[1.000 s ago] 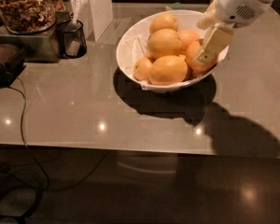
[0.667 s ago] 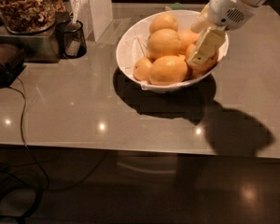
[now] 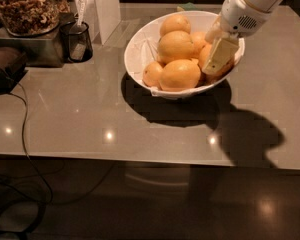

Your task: Pick orange from white bowl

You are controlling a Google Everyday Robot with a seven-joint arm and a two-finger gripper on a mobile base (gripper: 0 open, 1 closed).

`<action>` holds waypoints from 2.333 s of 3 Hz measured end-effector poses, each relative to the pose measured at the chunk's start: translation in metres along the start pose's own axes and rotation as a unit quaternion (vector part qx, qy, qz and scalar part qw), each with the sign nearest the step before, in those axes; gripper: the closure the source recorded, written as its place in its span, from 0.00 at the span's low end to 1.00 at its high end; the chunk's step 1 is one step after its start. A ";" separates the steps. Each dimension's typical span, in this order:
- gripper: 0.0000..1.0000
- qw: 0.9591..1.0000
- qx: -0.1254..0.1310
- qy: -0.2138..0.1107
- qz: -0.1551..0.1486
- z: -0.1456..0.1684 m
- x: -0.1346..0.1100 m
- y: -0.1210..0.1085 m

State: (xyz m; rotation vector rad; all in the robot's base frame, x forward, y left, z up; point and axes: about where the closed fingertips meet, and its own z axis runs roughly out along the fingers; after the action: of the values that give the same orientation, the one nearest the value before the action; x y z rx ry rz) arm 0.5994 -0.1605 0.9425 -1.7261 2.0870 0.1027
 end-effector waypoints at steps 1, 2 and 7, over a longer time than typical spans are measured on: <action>0.35 1.000 -0.001 0.022 0.008 0.003 0.014 -0.001; 0.35 0.999 -0.009 0.034 0.011 0.010 0.022 0.000; 1.00 0.997 0.028 -0.068 -0.006 -0.071 0.003 0.013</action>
Offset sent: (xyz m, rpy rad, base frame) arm -0.0053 -0.0267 -0.0259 -0.0842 0.0724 -0.0383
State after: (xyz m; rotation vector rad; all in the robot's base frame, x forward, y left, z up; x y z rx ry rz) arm 0.5666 -0.1834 1.0030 -1.6503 1.9640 0.1527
